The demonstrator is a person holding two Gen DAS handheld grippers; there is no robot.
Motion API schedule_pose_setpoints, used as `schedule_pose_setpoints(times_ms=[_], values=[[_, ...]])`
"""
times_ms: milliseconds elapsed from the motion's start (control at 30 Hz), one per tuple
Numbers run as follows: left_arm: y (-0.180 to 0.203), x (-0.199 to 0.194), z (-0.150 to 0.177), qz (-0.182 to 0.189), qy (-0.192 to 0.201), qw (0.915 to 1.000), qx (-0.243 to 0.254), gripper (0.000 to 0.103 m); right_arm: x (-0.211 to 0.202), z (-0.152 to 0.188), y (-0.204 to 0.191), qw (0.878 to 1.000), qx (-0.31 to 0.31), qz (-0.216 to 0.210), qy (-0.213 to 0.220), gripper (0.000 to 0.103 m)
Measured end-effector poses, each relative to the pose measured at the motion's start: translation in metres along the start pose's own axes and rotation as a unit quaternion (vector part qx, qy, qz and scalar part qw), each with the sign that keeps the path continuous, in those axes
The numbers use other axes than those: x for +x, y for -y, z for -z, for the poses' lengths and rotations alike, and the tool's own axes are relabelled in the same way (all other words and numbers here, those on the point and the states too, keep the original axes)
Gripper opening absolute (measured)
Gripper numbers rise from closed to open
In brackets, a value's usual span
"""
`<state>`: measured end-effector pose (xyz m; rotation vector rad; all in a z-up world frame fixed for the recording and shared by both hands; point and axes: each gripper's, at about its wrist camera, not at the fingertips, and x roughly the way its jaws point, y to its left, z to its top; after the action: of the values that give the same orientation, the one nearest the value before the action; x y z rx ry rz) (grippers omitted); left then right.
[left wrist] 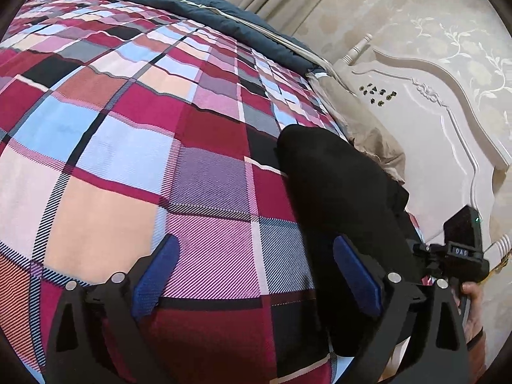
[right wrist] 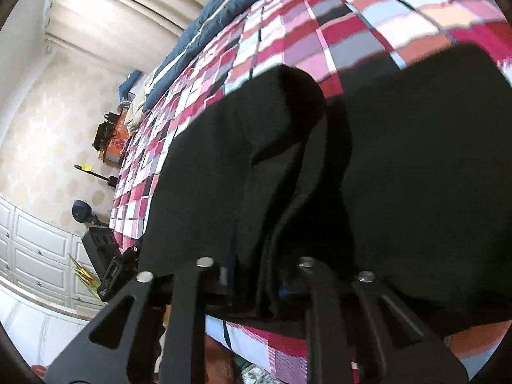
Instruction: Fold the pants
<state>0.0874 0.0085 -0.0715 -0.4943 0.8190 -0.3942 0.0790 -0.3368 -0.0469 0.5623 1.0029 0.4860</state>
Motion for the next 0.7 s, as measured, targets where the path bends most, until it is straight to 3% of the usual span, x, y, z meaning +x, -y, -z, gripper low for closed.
schedule_pose_setpoints(times_ms=[167,300,567,700], values=[[-0.001,0.002,-0.003,0.003,-0.015,0.9999,-0.001,0.097,-0.048,-0.009,-0.025,0.997,-0.047,0.02,0.063,0.011],[-0.003,0.002,-0.005,0.006,-0.021,0.9997,-0.002,0.097,-0.09,-0.012,-0.02,0.992,-0.052,0.051,0.106,0.011],[0.008,0.005,0.002,-0.026,-0.011,0.9989,0.037,0.097,-0.12,-0.004,0.072,0.989,0.028,0.103,0.105,0.011],[0.019,0.009,0.007,-0.062,-0.011,0.9956,0.07,0.097,-0.113,0.006,0.117,0.991,0.076,0.06,0.095,0.012]])
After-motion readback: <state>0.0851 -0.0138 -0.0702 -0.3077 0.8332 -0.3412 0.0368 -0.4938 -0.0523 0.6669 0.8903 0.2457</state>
